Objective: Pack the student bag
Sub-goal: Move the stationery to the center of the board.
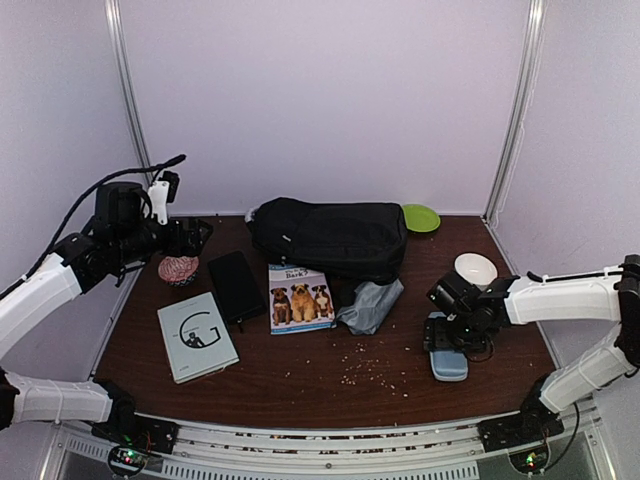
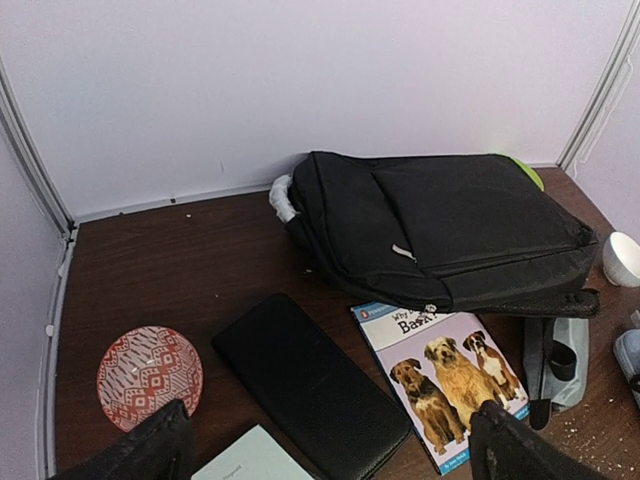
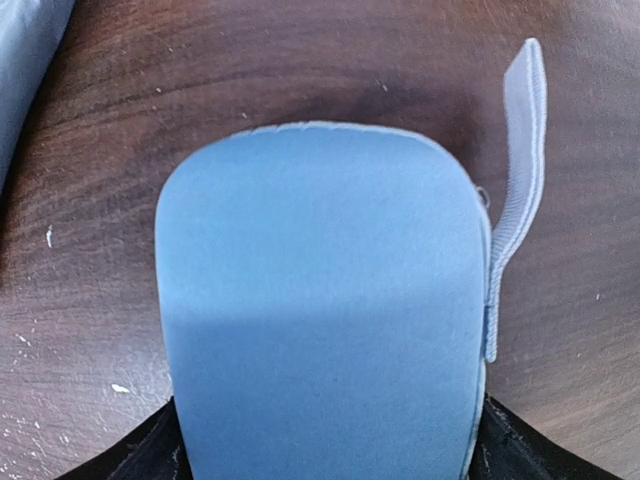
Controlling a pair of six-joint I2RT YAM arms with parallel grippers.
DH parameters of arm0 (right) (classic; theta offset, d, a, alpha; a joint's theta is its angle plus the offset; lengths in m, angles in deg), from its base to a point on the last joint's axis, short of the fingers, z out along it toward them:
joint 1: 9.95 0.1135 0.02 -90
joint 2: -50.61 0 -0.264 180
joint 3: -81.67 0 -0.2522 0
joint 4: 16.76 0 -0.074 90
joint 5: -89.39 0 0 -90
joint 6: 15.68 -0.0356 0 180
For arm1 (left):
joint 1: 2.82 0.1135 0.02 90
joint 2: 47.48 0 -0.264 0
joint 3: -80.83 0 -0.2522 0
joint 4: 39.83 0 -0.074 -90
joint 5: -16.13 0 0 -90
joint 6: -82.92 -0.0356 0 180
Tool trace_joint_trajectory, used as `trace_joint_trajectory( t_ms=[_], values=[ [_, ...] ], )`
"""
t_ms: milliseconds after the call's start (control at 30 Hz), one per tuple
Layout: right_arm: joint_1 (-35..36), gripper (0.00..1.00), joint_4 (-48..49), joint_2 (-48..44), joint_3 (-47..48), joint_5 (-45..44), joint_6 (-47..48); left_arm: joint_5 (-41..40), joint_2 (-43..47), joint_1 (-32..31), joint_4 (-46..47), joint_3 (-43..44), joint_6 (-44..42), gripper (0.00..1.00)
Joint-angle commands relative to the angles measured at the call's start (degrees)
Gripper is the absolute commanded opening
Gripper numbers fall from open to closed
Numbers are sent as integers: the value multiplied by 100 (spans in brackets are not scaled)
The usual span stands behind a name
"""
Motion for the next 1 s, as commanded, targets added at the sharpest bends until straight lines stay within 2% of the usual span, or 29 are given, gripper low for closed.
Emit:
trace_joint_trajectory(
  t_ms=[0,233,400,500,533,633,833,900,967],
  values=[
    [-2,92,-24,207,312,-258,347,29,-56,40,9,186,54,98],
    [-296,84,98,681,929,-196,851,-33,-90,42,0,186,38,98],
    [-759,82,-22,1304,1675,-173,1455,-75,-139,38,-31,202,28,98],
    [-881,84,-265,1564,2121,-94,1723,-101,-145,40,-56,211,22,98],
    [-872,89,-373,1546,2266,-74,1764,-111,-137,41,-61,212,19,98],
    [-706,100,-739,1355,2716,-111,1749,-100,-104,42,-62,215,27,98],
    [-72,99,-1202,1326,4097,-174,1391,-79,5,39,-62,216,67,98],
    [153,100,-908,1434,4397,-51,1034,-115,73,42,-62,199,92,98],
    [378,99,-146,1503,4442,139,543,-170,115,42,-57,188,107,98]
  ],
)
